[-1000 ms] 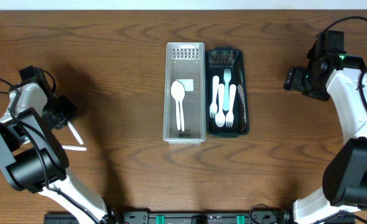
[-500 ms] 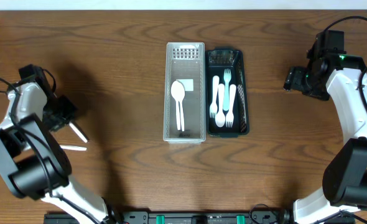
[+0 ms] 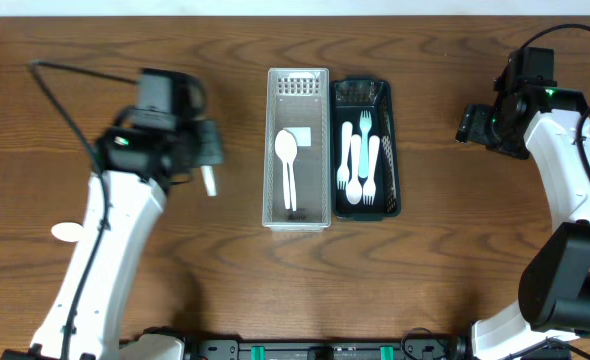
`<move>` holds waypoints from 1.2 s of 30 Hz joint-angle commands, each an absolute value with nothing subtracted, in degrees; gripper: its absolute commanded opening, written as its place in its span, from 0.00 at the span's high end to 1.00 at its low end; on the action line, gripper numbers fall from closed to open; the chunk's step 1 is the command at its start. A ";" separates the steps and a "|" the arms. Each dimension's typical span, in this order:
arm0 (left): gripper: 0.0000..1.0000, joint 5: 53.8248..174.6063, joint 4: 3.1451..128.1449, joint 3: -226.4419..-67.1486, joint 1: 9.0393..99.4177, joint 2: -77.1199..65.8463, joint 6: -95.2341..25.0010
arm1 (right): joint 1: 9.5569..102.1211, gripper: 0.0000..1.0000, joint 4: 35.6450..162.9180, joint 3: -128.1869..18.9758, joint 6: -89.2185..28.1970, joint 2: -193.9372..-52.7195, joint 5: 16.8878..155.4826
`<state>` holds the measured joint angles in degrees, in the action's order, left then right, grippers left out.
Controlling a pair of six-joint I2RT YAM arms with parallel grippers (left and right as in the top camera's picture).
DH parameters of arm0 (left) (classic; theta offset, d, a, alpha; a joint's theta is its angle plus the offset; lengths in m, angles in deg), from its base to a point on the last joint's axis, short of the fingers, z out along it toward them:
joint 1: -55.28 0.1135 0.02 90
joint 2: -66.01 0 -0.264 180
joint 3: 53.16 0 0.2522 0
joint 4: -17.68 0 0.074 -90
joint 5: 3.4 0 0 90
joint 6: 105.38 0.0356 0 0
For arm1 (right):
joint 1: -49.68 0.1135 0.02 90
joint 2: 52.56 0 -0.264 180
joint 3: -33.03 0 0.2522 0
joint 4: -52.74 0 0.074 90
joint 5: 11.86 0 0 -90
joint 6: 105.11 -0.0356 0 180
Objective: Pack container
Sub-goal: 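Lower the spoon into the white basket and release it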
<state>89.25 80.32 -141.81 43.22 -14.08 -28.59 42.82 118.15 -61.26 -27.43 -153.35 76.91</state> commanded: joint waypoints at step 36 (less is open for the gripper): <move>0.42 84.40 74.99 -151.43 30.87 -34.08 -25.07 | 42.50 0.19 118.07 -61.17 -26.62 -153.31 76.71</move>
<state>89.30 72.45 -145.64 28.36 -36.60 -25.60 42.85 118.07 -61.26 -27.43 -153.35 76.91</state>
